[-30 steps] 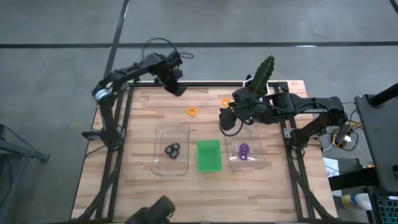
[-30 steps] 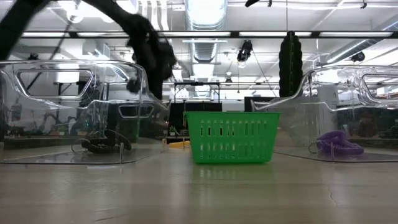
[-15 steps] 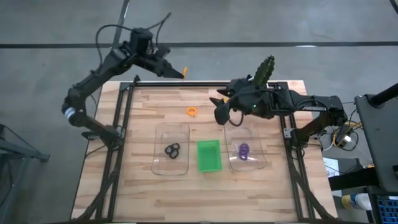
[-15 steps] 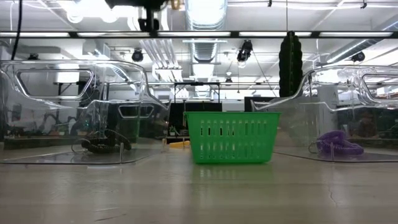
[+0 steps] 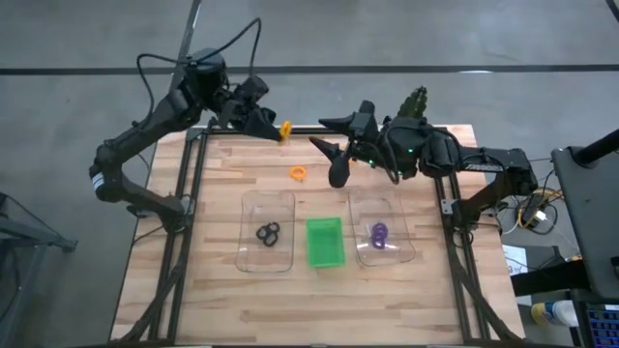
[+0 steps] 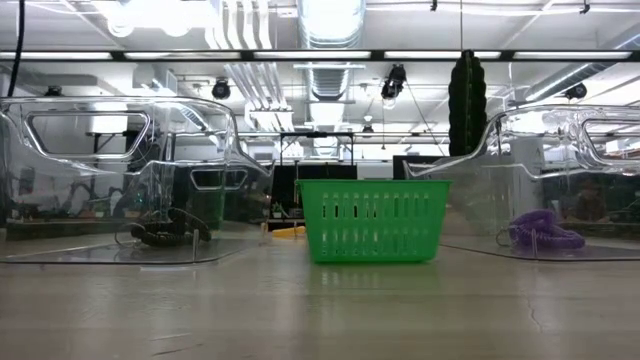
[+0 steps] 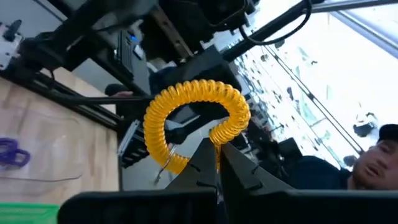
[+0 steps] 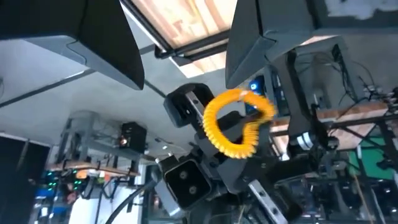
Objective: Sort spring keychains
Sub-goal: Put the left yellow spring keychain into the green bin
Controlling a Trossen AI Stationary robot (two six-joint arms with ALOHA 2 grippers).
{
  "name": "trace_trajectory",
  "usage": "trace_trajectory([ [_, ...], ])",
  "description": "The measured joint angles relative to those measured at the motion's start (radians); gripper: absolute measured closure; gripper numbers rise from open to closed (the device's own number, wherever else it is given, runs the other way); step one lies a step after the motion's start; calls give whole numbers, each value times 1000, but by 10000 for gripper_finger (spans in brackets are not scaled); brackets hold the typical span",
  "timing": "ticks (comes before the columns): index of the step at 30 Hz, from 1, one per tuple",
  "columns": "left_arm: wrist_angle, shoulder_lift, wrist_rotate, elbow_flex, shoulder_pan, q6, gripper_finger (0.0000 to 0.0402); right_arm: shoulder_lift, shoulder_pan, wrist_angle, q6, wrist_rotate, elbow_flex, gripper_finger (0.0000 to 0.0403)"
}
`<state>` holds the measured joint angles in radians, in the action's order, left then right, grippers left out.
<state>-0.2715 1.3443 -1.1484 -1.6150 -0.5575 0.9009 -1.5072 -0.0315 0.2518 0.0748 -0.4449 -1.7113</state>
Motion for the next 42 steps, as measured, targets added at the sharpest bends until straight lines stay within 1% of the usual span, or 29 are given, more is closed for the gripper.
trace_trajectory([
  [4, 37, 9, 48, 0, 59, 36, 401, -21, 21, -6, 25, 73, -2, 184],
  [7, 43, 20, 55, 0, 82, 49, 401, -35, 20, -17, 24, 80, -2, 184],
  [13, 73, 42, 66, 0, 125, 73, 402, -52, 29, -102, 20, 91, -2, 184],
  [16, 86, 53, 66, 0, 141, 85, 401, -58, 41, -109, 27, 133, -3, 186],
  [18, 86, 58, 66, 0, 143, 87, 401, -62, 46, -108, 41, 156, -3, 197],
  [20, 87, 59, 67, 0, 143, 87, 401, -63, 47, -109, 53, 160, -3, 221],
  [21, 87, 59, 67, 0, 143, 88, 401, -63, 48, -109, 53, 165, -3, 240],
  [22, 87, 59, 66, 0, 143, 87, 401, -63, 48, -109, 52, 179, -3, 262],
  [26, 88, 59, 67, -2, 143, 94, 401, -63, 49, -109, 25, 250, -3, 371],
  [27, 89, 59, 66, -3, 143, 98, 401, -63, 49, -109, 20, 271, -3, 380],
  [30, 91, 54, 37, -11, 141, 108, 401, -63, 50, -107, 35, 298, -3, 374],
  [34, 95, 40, -24, -30, 138, 120, 401, -63, 50, -115, 45, 316, -3, 347],
  [37, 95, 33, -32, -45, 137, 118, 401, -63, 49, -117, 61, 319, -3, 313],
  [42, 85, 28, -32, -60, 127, 114, 401, -62, 50, -122, 78, 319, -3, 241],
])
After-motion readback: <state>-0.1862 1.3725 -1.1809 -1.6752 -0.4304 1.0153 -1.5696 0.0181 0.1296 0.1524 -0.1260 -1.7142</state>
